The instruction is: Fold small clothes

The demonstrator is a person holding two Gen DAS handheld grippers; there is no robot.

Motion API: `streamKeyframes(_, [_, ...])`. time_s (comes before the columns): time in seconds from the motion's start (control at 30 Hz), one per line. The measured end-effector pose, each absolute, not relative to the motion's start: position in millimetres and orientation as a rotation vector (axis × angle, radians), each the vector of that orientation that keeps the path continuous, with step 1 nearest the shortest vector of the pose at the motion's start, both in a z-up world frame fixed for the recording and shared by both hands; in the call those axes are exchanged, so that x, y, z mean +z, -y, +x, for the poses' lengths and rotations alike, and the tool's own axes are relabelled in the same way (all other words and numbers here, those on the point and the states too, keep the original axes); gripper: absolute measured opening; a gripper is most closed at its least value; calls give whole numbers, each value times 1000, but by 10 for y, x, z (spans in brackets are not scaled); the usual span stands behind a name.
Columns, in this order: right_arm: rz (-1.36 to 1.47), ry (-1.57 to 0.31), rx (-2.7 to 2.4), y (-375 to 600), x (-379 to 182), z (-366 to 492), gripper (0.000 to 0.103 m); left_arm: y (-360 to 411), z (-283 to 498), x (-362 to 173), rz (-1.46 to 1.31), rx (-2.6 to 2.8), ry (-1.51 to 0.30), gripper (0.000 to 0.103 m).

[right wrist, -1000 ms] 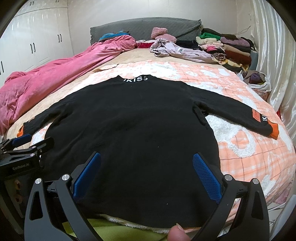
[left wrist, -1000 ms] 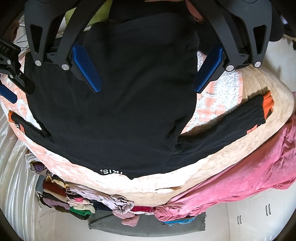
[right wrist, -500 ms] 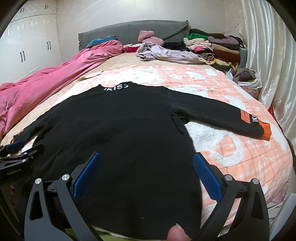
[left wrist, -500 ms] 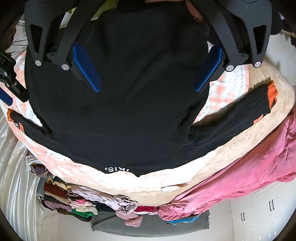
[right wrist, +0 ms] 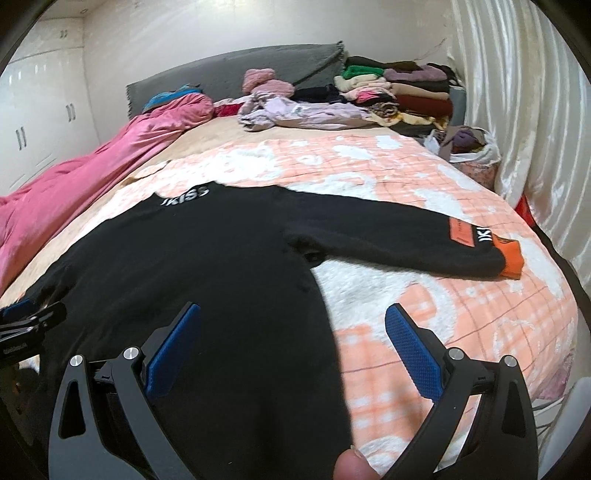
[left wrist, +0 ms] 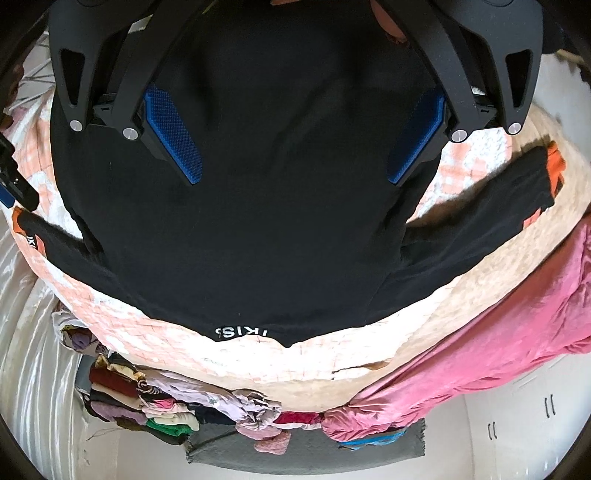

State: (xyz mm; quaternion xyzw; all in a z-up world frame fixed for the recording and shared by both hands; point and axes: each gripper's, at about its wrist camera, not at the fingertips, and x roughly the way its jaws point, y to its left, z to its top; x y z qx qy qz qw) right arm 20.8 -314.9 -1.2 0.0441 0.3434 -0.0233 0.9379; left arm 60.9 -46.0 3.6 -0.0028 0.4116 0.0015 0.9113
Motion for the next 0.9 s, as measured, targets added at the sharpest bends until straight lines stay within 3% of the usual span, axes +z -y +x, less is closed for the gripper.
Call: streamKeyframes(0.9, [170, -672, -265, 4266, -10, 621, 99, 987, 1325, 3, 34, -82, -897, 94])
